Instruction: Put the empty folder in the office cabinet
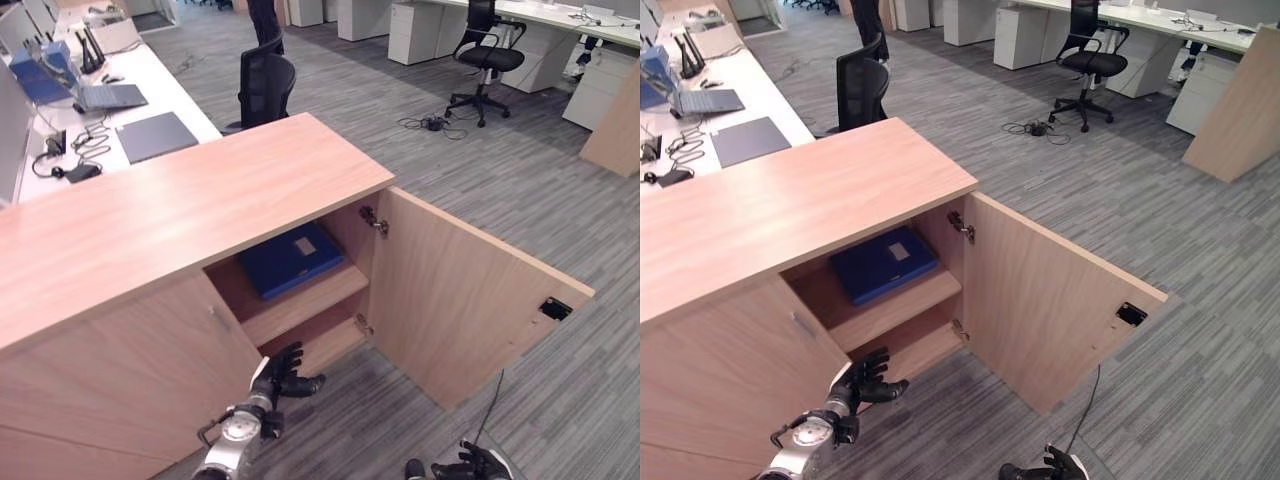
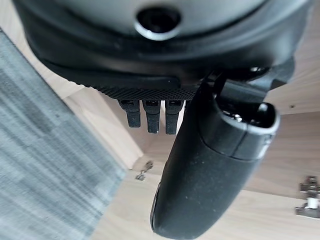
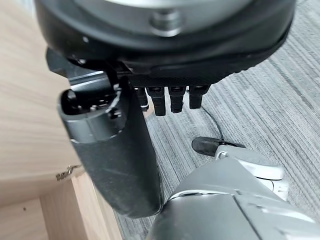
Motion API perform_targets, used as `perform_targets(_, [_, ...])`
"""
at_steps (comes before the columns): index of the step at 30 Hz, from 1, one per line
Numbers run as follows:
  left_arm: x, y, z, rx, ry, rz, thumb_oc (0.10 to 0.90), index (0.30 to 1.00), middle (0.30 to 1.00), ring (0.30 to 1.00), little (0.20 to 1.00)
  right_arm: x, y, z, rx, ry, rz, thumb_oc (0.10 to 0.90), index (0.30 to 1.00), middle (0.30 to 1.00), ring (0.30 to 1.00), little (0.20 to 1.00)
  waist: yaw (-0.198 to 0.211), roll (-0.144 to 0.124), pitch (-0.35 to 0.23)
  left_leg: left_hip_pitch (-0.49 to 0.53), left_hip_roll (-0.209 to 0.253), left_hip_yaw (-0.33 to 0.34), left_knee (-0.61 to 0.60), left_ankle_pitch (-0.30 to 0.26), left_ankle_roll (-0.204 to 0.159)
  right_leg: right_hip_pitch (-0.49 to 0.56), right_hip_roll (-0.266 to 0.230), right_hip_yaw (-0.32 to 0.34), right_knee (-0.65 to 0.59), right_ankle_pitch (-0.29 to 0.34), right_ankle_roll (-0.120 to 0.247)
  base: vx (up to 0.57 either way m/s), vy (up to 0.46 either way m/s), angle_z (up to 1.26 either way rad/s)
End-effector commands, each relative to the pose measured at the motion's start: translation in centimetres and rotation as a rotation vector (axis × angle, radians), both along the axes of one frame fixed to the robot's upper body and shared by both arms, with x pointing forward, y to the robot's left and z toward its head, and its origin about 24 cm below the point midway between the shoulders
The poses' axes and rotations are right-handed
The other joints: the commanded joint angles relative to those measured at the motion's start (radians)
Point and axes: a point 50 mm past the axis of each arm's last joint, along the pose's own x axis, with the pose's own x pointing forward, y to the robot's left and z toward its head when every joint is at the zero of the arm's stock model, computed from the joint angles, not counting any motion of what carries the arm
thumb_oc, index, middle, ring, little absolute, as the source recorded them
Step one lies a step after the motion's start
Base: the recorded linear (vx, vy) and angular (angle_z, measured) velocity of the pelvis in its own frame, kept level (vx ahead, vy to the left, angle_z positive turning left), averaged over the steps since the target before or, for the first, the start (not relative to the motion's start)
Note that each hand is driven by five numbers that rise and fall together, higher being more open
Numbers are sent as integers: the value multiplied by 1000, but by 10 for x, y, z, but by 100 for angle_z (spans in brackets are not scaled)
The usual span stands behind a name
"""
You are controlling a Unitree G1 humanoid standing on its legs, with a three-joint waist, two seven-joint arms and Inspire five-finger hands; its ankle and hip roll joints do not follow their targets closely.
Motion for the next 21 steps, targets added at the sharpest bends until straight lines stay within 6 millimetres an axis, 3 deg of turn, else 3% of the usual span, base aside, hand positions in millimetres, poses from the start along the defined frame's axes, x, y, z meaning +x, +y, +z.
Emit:
perform_targets(1, [23,16,14,55,-97,2,800,900,900,900,900,22,0,6,-16,-53,61,800,900,900,900,900,1,-13,8,74,-8,-34,20,-144,-8,-31,-30,52,87,-112,21,51,-188,-23])
perform_targets(3, [17,18,8,68,-64,2,800,900,900,900,900,22,-2,7,-21,-57,58,800,900,900,900,900,-7,-4,9,78,6,-29,24,-139,-16,-28,-15,64,87,-123,14,50,-210,-33])
perform_targets(4, [4,20,-4,87,8,1,800,900,900,900,900,26,-9,10,-30,-79,33,800,900,900,900,900,-29,17,13,78,36,-21,33,-119,-34,-24,18,90,86,-148,-5,54,-238,-24])
perform_targets(10, [-23,24,-25,113,146,10,800,900,900,900,900,38,-25,20,-49,-138,-30,800,900,900,900,900,-63,45,18,81,90,-3,61,-82,-68,-9,72,122,87,-187,-42,46,-168,-22])
perform_targets(13, [-37,24,-33,121,211,5,800,900,900,900,900,46,-35,28,-61,-188,-71,800,900,900,900,900,-75,56,24,67,133,-9,106,-29,-93,8,109,131,91,-212,-68,39,-183,-12])
perform_targets(15, [-39,25,-34,121,222,3,800,900,900,900,900,50,-38,31,-65,-205,-70,800,900,900,900,900,-76,56,26,59,145,-12,126,-11,-100,15,117,130,91,-217,-76,14,-149,-6])
perform_targets(16, [-48,26,-39,135,266,-11,800,900,900,900,900,59,-42,38,-77,-244,-66,800,900,900,900,900,-77,50,35,40,168,-32,197,32,-113,36,135,136,84,-229,-96,27,-206,-2])
perform_targets(18, [-60,27,-45,155,322,-32,800,900,900,900,900,78,-49,51,-100,-308,-69,800,900,900,900,900,-62,18,54,-10,169,-86,324,83,-108,69,143,156,68,-228,-122,44,-230,-18])
perform_targets(21, [-69,25,-49,157,353,-54,800,900,900,900,900,90,-54,60,-107,-353,-94,800,900,900,900,900,-42,2,55,-43,128,-116,335,48,-82,74,138,173,55,-229,-123,65,-86,-45])
